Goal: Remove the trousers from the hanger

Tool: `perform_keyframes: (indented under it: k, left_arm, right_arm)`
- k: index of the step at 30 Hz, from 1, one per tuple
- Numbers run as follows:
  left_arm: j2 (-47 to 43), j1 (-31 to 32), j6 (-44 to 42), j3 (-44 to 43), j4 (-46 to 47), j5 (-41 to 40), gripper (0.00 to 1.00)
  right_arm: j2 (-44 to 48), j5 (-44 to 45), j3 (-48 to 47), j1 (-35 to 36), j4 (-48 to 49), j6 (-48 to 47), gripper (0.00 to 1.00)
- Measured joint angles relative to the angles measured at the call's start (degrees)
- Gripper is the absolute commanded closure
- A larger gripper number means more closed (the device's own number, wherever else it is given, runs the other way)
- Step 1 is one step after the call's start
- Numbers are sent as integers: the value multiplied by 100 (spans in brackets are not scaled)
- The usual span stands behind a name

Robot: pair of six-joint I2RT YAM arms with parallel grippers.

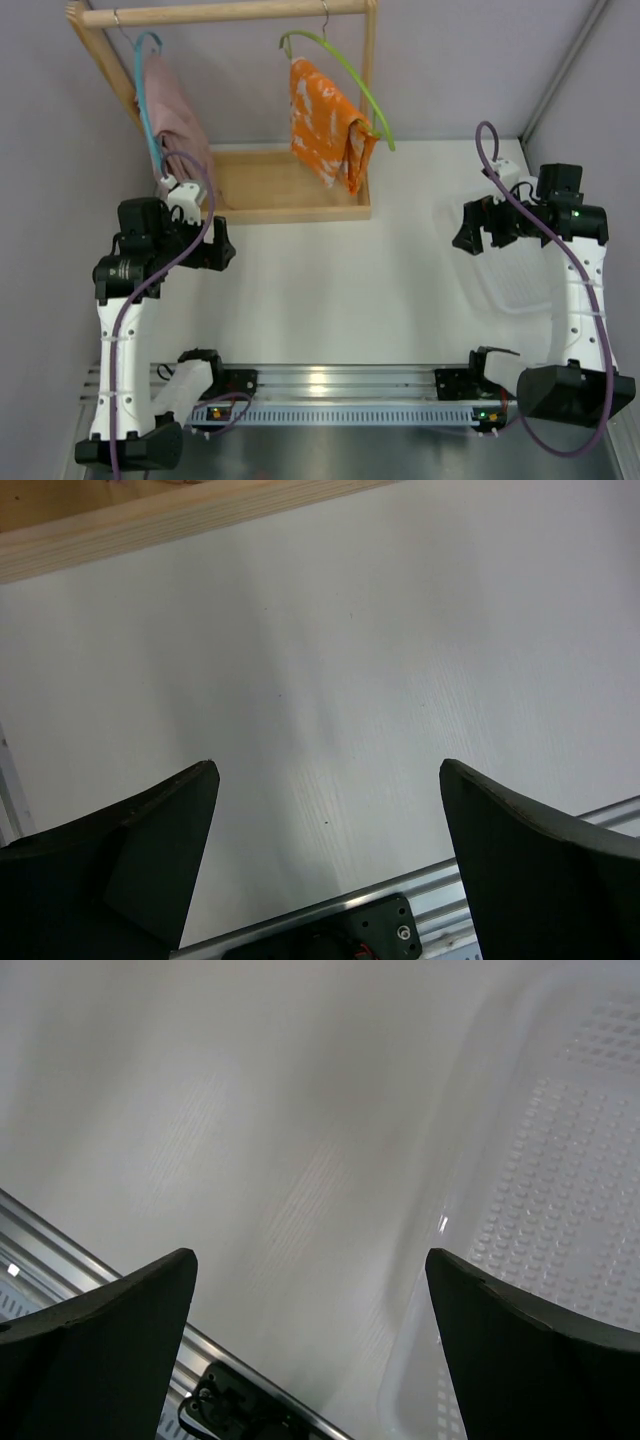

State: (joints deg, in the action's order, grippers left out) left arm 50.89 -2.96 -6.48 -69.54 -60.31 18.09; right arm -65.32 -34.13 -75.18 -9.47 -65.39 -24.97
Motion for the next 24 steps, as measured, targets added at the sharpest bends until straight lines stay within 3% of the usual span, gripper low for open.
perform_keyframes:
  k: [10,20,24]
  left_arm:
    - [997,2,-116,-1991,55,909,2]
    - [1425,149,-164,-1996,72,1226,5]
    - [1412,592,-245,-1873,72,1078,5]
  right_arm:
    - [-229,-96,-625,4,114,466,1]
    - [-1976,-741,-4024,415,721,1523,1]
    - [-2470,-1143,-4605,697,1493,2396,1]
